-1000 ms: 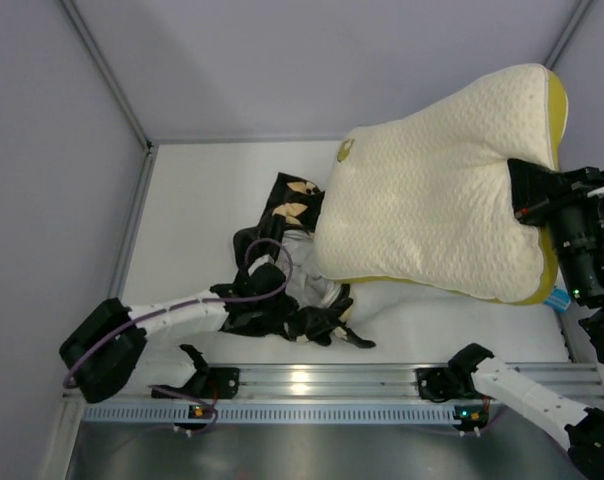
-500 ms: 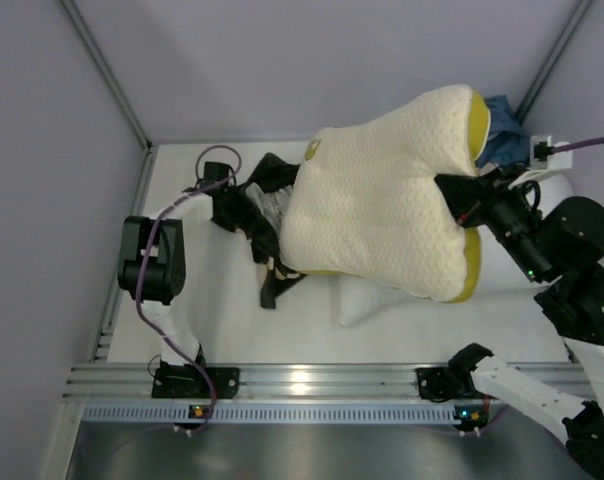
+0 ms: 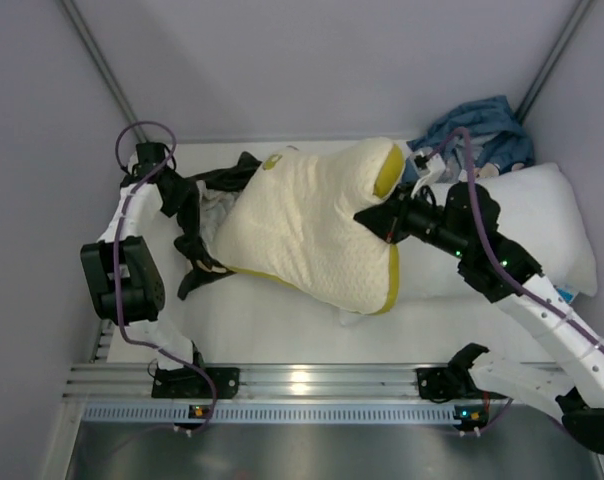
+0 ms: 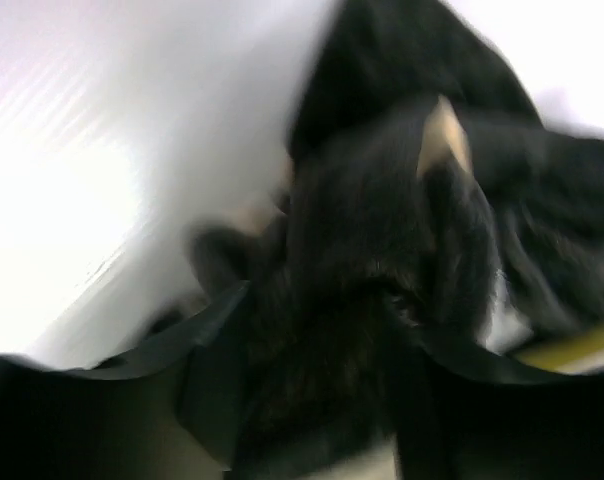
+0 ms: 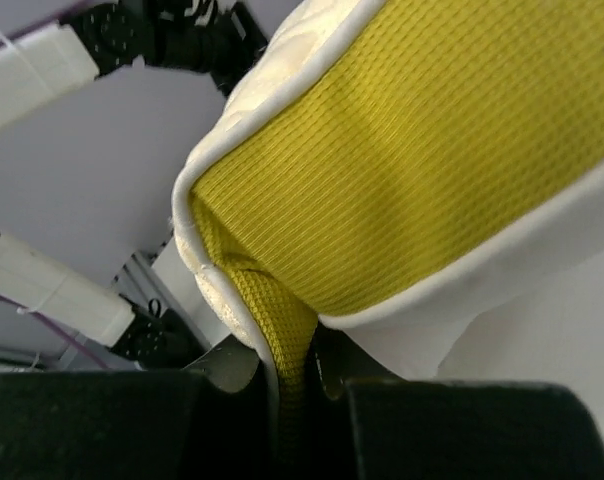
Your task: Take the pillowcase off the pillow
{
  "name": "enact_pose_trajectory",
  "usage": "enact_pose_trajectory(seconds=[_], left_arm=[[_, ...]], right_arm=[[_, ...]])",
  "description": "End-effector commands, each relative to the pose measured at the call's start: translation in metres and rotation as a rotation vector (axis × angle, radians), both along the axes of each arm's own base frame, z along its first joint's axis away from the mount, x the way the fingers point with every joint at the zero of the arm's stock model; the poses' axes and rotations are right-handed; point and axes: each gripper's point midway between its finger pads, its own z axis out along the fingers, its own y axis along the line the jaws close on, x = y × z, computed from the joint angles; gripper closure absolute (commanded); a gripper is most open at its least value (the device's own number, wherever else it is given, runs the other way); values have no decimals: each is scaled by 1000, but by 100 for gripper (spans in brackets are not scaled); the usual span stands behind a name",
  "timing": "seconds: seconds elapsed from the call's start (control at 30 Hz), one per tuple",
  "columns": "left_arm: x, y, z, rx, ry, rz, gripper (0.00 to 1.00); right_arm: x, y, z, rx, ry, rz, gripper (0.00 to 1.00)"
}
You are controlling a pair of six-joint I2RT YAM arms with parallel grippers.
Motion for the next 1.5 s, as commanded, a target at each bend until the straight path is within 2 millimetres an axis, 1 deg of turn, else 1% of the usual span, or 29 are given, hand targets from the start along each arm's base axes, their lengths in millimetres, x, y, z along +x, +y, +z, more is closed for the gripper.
enact_pose_trajectory(seconds=[0.0,0.03,0.1,0.13,0.2,0.23,0.27,0.3,0.33,0.37,0.4,0.43,0.47,0.5,0.57,0.6,0.67,0.7,0.77,0.8,0.87,0.9,0.97,1.0,1.07,1.2,1.33,1.43,1.47], left_arm=[[-18,-21,34,-15,-71,-86,31],[-21,-27,43,-11,-90,-123,18],[-20,-30,51,13,-105,-148,1],[-19,-28,51,26,-101,-159,1],[-16,-30,49,27,-82,-191,1],[-19,-30,46,24,-26,-191,1],[-21,-33,45,23,-13,-201,1],[-24,-38,46,19,-15,-219,1],[-36,-43,44,6,-12,-225,1],[-40,-49,44,-1,-20,-236,1],[-46,-61,44,-15,-29,-264,1],[-61,-72,42,-48,-39,-289,1],[-63,-87,44,-72,-71,-326,1],[-71,-96,58,-89,-124,-335,2],[-85,-121,52,-157,-155,-408,8],[-94,-139,62,-173,-186,-452,12],[-112,-166,59,-196,-178,-532,18],[-121,-174,65,-192,-201,-543,26],[-140,-198,63,-212,-197,-577,30],[-150,-197,58,-199,-201,-543,30],[-160,-202,48,-191,-188,-543,33],[-166,-200,37,-187,-163,-537,35],[-169,-197,23,-181,-128,-525,49],[-171,-197,8,-180,-88,-520,54],[-169,-204,-4,-209,-73,-536,70],[-164,-218,-41,-268,15,-538,95],[-160,-219,-68,-276,62,-500,100],[-158,-219,-96,-337,61,-432,100],[-149,-216,-100,-365,37,-411,100]], right_arm=[[-49,49,-32,32,53,261,100],[-52,53,-45,9,71,254,100],[-65,70,-76,5,137,288,100],[-76,77,-83,7,151,324,100],[-75,78,-96,-1,162,275,100],[-78,78,-94,-2,149,268,100],[-71,68,-83,-1,101,209,100],[-66,61,-66,11,63,169,100],[-64,50,-62,-12,50,128,100],[-51,30,-43,-18,-23,24,100],[-47,19,-11,12,-82,-21,100],[-44,9,3,11,-112,-57,100],[-40,-3,25,19,-174,-100,100],[-43,-11,62,73,-230,-114,100],[-41,-12,97,93,-310,-114,100],[-45,-16,132,144,-369,-112,100],[-41,-9,162,167,-467,-109,100],[-41,-15,188,200,-507,-133,100],[-32,-11,205,193,-543,-160,100],[-37,-20,229,237,-570,-172,100],[-39,-24,240,268,-573,-178,100],[-42,-25,242,279,-570,-173,100],[-43,-26,236,291,-545,-172,100],[-38,-19,220,265,-519,-165,100],[-35,-10,204,245,-490,-149,100],[-26,29,163,171,-421,-47,100],[-8,57,130,115,-345,-36,100],[2,61,118,100,-316,-59,100],[4,62,116,97,-309,-63,100]])
